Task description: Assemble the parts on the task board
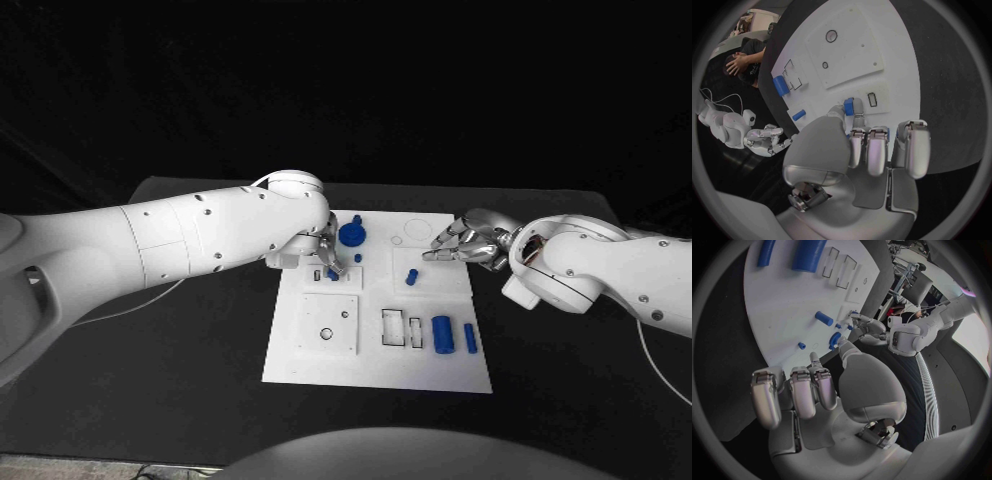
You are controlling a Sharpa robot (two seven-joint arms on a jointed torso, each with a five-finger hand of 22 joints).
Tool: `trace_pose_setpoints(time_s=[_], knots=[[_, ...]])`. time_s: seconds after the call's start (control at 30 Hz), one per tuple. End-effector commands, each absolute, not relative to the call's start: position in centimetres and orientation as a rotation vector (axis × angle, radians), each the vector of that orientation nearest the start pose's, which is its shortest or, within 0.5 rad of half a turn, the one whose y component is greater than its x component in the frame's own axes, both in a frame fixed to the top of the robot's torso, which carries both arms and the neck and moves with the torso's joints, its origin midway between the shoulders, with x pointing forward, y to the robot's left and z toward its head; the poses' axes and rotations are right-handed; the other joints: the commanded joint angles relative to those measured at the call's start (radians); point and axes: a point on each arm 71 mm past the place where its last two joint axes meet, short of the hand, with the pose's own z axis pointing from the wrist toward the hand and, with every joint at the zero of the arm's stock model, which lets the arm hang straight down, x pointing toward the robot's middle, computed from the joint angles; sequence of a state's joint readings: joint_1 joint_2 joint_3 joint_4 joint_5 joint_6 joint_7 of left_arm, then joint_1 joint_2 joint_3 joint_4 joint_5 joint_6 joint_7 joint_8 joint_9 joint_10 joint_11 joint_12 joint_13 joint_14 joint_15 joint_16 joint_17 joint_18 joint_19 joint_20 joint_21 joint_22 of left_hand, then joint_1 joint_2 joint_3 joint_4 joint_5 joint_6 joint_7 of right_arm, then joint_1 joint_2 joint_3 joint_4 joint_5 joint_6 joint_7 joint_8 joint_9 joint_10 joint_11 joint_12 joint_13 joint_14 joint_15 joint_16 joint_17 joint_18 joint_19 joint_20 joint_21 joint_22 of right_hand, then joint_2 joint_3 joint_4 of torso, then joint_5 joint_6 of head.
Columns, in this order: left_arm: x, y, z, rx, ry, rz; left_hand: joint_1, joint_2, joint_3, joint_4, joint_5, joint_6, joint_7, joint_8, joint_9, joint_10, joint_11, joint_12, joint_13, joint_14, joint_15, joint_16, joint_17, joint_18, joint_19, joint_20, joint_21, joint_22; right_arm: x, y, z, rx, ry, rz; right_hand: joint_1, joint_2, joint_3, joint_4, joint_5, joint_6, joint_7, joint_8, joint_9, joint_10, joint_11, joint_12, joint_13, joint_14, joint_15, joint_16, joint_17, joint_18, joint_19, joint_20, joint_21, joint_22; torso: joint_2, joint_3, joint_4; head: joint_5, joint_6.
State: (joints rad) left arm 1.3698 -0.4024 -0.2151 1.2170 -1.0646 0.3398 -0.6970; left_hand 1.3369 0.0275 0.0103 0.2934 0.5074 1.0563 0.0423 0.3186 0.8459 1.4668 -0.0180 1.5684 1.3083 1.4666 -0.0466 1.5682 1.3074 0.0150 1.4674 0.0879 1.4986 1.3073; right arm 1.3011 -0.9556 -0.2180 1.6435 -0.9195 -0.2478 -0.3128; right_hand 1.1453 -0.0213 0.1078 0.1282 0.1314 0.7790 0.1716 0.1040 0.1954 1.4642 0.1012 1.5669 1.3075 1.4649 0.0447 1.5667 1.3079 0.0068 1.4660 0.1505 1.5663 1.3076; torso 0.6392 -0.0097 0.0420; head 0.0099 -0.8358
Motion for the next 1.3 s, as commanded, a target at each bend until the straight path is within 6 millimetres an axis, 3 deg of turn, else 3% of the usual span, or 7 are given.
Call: trace_pose_setpoints(time_s=[0.03, 0.47, 1.3], knots=[[51.80, 9.91, -21.89, 0.135, 2.462, 0.027, -0.012, 0.004, 0.006, 0.000, -0.006, 0.018, -0.013, -0.006, -0.001, 0.104, -0.003, 0.002, 0.263, 0.104, -0.003, 0.003, 0.263, 0.010, 0.010, -0.007, -0.006, 0.230, 45.30, -23.78, -21.60, 0.393, 2.068, 0.627, -0.002, 0.009, -0.007, 0.002, 0.005, 0.001, 0.008, 0.005, 0.001, 0.107, 0.009, 0.004, 0.263, 0.106, 0.008, 0.004, 0.263, -0.007, 0.105, 0.009, 0.004, 0.263, 0.000, -0.0003, 0.0007, 0.000, -0.001], [51.82, 9.98, -22.03, 0.113, 2.460, 0.020, -0.025, 0.017, 0.018, -0.002, -0.012, 0.021, -0.014, -0.011, 0.000, 0.104, -0.003, 0.002, 0.263, 0.104, -0.003, 0.003, 0.263, 0.010, 0.009, -0.006, -0.007, 0.230, 45.27, -23.74, -21.60, 0.392, 2.070, 0.628, -0.002, 0.009, -0.007, 0.002, 0.005, 0.001, 0.008, 0.005, 0.001, 0.107, 0.009, 0.004, 0.263, 0.106, 0.008, 0.004, 0.263, -0.007, 0.105, 0.009, 0.004, 0.263, 0.000, -0.0001, -0.0004, 0.002, -0.003], [52.05, 9.97, -22.19, 0.076, 2.433, -0.001, -0.014, 0.020, 0.035, -0.004, -0.018, 0.018, -0.014, -0.016, 0.001, 0.104, -0.004, 0.002, 0.263, 0.104, -0.003, 0.003, 0.263, 0.012, 0.001, -0.007, -0.014, 0.227, 45.22, -23.86, -21.60, 0.394, 2.071, 0.625, -0.001, 0.011, -0.009, 0.003, 0.007, 0.001, 0.010, 0.006, 0.002, 0.107, 0.011, 0.004, 0.263, 0.106, 0.011, 0.004, 0.263, -0.007, 0.105, 0.011, 0.004, 0.263, 0.000, 0.0003, 0.0003, 0.000, -0.007]])
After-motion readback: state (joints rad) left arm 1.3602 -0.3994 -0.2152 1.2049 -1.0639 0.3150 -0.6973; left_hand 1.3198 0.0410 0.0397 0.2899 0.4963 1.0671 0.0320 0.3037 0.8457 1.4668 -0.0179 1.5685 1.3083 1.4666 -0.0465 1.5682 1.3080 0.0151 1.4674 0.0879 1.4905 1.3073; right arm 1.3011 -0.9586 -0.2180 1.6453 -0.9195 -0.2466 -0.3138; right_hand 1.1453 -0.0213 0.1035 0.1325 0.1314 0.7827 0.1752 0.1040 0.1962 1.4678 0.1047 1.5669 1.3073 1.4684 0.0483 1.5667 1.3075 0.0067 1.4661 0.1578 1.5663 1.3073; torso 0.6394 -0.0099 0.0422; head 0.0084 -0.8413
